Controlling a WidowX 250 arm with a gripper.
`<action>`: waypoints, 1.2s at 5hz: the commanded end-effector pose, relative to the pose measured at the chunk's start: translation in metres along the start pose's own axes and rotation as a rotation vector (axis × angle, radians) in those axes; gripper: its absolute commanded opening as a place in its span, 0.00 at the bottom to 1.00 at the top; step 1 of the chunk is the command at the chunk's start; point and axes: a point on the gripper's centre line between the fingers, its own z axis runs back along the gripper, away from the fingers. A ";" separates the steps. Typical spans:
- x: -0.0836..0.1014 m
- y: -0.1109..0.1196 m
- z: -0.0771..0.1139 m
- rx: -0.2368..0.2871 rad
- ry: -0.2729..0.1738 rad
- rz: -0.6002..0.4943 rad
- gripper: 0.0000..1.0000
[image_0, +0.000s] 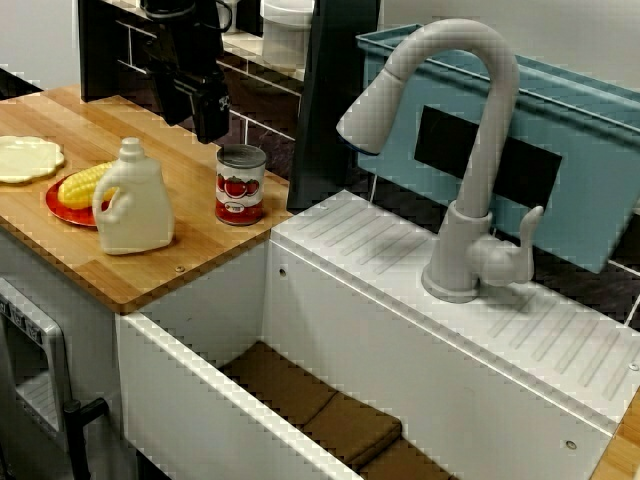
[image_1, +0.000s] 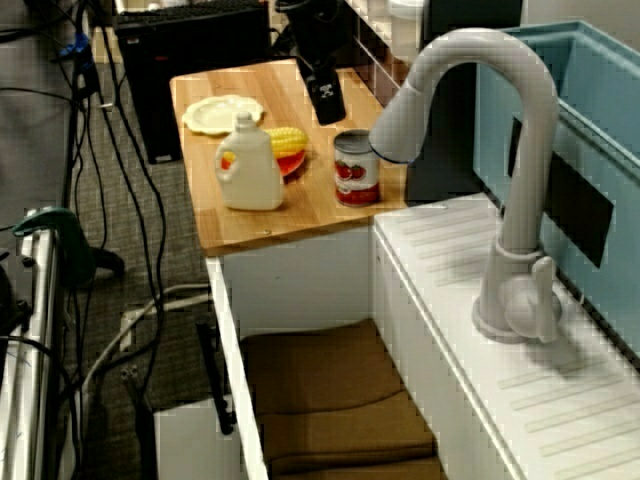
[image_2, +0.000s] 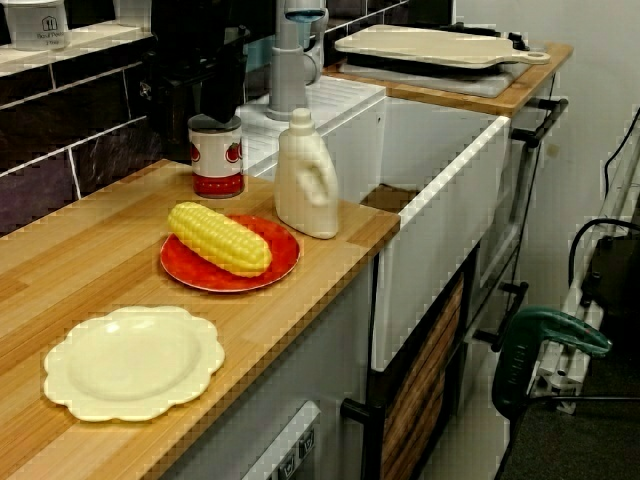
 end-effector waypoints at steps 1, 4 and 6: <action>0.004 0.024 0.011 0.085 -0.118 0.029 1.00; 0.010 0.035 -0.013 0.129 -0.105 0.000 0.00; 0.014 0.040 -0.027 0.145 -0.084 0.017 0.00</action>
